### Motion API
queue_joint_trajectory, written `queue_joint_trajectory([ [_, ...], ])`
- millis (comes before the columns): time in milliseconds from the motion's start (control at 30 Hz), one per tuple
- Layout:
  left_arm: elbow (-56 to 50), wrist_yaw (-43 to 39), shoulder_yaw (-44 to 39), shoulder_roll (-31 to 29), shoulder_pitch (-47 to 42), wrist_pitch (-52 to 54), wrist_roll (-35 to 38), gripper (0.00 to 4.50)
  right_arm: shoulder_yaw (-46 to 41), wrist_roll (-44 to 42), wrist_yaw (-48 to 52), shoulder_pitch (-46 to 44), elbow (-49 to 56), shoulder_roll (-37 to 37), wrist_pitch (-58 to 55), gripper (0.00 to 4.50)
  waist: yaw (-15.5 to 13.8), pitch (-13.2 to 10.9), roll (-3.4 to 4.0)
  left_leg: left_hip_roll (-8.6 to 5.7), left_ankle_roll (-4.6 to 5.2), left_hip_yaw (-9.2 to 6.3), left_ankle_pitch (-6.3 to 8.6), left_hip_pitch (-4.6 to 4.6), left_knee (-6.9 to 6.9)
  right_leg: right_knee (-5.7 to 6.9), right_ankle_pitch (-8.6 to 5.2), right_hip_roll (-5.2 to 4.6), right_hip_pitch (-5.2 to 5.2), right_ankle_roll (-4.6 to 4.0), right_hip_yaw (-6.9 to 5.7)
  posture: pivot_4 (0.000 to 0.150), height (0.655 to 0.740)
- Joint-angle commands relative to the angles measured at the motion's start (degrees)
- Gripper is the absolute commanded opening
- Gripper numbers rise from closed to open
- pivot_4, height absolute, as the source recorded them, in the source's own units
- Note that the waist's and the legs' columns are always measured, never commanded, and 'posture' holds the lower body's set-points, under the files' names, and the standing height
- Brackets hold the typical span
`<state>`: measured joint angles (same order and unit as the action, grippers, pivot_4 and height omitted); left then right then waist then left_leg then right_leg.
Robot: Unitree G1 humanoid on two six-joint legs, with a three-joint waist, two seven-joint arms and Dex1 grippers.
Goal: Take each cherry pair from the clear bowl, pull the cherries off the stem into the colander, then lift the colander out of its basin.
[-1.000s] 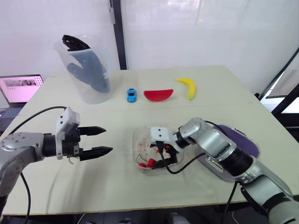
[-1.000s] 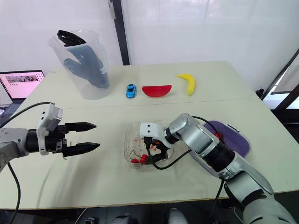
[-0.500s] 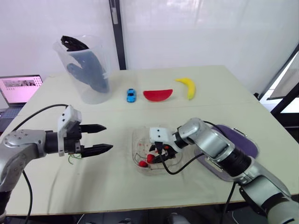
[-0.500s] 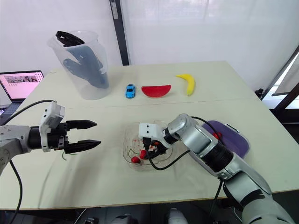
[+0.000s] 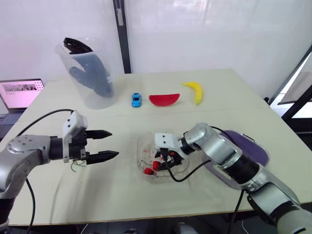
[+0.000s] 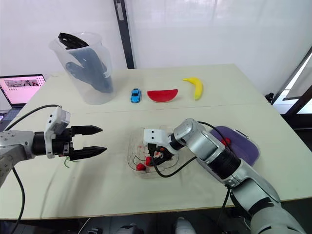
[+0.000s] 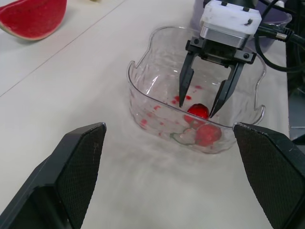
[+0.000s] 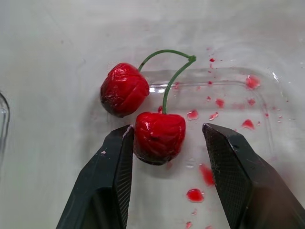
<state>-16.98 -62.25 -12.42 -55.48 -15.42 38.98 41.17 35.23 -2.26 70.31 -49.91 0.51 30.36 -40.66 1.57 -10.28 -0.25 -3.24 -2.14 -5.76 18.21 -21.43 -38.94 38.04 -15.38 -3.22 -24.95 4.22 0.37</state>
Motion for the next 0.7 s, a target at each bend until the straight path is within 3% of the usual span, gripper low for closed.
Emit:
queue_joint_trajectory([
  [33, -0.67, -0.23, -0.74, 0.13, -0.63, -1.19, -0.19, 4.5, 1.39, 0.32, 0.85, 0.16, -1.07, -1.48, 0.64, 2.39, 0.26, 0.01, -0.02, 0.0, 0.0, 0.0, 0.0, 0.02, 0.0, 0.0, 0.0, 0.0, 0.02, 0.0, 0.0, 0.15, 0.74],
  [67, -0.65, -0.22, -0.69, 0.17, -0.68, -1.21, -0.26, 4.5, 1.38, 0.38, 1.16, 0.13, -1.2, -1.54, 0.59, 2.39, 0.45, 0.02, -0.03, 0.0, 0.0, 0.0, 0.0, 0.02, 0.0, 0.0, 0.0, 0.0, 0.03, 0.0, 0.0, 0.15, 0.74],
  [133, -0.61, -0.14, -0.5, 0.34, -0.78, -1.33, -0.53, 4.5, 1.36, 0.53, 1.6, 0.23, -1.25, -1.64, 0.54, 1.9, 0.73, 0.02, -0.03, 0.0, 0.0, 0.0, 0.0, 0.02, 0.0, 0.01, 0.0, 0.0, 0.04, 0.0, 0.0, 0.15, 0.74],
  [700, -0.15, -0.2, 0.51, 1.81, -1.81, -1.68, -1.83, 4.5, -5.8, -3.91, 2.93, -1.27, 6.95, 2.09, -6.93, 1.9, 0.6, 0.01, -0.02, -0.01, -0.01, -0.01, 0.0, -0.09, -0.01, -0.01, 0.0, -0.02, -0.05, 0.0, 0.0, 0.15, 0.74],
])
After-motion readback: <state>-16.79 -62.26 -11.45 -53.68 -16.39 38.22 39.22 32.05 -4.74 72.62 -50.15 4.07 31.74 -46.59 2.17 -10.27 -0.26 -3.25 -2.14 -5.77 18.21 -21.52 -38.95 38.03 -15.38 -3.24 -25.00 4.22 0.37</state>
